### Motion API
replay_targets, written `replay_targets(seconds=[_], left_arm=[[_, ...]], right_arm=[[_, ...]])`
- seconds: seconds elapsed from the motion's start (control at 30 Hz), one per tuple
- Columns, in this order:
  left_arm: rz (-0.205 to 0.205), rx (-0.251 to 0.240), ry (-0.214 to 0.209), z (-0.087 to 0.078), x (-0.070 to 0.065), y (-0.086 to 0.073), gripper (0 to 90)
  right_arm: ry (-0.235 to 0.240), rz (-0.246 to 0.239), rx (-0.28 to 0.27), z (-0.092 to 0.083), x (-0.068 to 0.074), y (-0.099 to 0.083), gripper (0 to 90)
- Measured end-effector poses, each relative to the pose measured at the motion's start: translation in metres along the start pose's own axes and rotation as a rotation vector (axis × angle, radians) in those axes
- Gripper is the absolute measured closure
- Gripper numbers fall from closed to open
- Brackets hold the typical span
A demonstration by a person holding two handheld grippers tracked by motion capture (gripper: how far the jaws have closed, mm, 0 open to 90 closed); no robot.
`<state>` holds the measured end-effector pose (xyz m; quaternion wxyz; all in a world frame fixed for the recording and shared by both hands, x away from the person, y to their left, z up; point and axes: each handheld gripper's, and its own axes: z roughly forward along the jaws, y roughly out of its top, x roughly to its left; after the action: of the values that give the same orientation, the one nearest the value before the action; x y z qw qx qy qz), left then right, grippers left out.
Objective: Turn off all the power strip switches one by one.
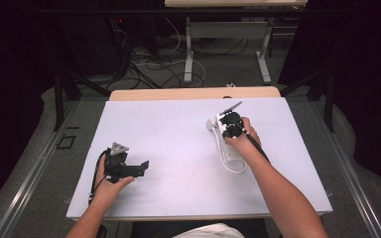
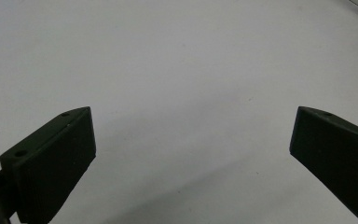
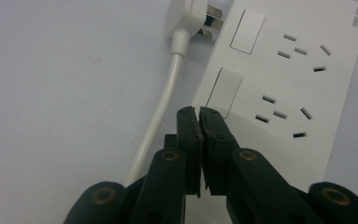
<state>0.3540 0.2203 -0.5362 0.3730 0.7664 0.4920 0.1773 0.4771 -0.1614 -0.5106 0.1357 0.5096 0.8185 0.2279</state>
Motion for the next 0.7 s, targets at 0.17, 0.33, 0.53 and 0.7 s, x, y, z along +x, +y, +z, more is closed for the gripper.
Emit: replay_targets(seconds=[0.17, 0.33, 0.53, 0.7], left_arm=[[0.009, -0.006, 0.004, 0.0001, 0.0000, -0.0002, 0.3], [0.005, -0.006, 0.005, -0.0001, 0.0003, -0.0001, 0.3], [0.009, -0.007, 0.005, -0.0002, 0.0002, -0.0002, 0.3], [0.009, -0.007, 0.005, -0.0001, 0.0002, -0.0001, 0.3]], right_arm=[[-0.011, 0.007, 0.002, 0.0011, -0.0033, -0.0004, 87.4], [-0.016, 0.019, 0.021, 0.0004, -0.0035, 0.0003, 88.0], [-0.011, 0.006, 0.019, 0.0003, -0.0039, -0.0004, 88.9], [-0.007, 0.022, 0.023, 0.0005, -0.0039, -0.0001, 89.0]])
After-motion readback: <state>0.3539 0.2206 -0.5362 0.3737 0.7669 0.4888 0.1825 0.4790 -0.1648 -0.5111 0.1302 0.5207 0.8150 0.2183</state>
